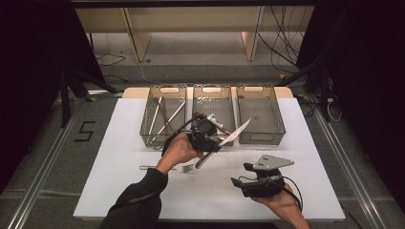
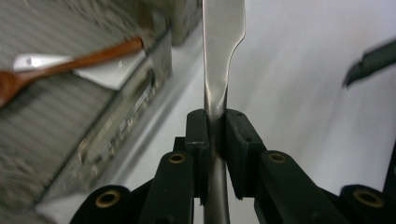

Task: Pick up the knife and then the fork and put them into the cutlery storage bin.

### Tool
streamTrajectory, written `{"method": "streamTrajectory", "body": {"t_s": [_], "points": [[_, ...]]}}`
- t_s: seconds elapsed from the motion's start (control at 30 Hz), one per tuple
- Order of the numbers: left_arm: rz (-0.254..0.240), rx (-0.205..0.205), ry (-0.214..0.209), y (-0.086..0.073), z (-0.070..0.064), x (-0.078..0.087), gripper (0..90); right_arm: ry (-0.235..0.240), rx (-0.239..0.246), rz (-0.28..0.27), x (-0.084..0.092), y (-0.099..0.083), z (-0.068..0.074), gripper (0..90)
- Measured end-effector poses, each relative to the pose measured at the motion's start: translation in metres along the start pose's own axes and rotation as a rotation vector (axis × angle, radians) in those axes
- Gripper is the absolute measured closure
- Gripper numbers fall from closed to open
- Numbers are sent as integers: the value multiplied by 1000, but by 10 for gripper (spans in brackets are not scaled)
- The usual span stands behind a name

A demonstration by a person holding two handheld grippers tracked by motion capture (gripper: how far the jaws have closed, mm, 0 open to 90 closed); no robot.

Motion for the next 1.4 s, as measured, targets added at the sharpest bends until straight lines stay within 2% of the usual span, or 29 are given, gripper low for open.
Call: {"method": "streamTrajectory", "body": {"t_s": [0.3,0.43,0.53,0.67,0.7,1.0,1.4], "points": [[-78,40,24,47,7,-11,795,-5,-16,-17,4,-8,-3,317],[-79,37,36,62,9,-16,795,-4,-18,-19,5,-9,-3,317],[-101,61,30,72,12,-21,795,-2,-17,-17,6,-10,-4,318],[-118,73,37,82,16,-28,795,2,-19,-15,5,-11,-3,317],[-129,89,36,84,16,-30,795,3,-20,-15,5,-11,-4,317],[-175,132,32,99,19,-42,795,4,-22,-14,5,-12,-4,317],[-188,153,39,119,21,-54,795,4,-22,-19,8,-13,-5,317]]}}
Point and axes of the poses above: each handheld gripper's, and its own axes: x roughly backward along the jaws, y roughly out of its top, z roughly to its left, the point moved 2 cm from there along -x, roughly forward along the jaws, and after that the axes turned 7 degrees about y, right-handed, at the moved point
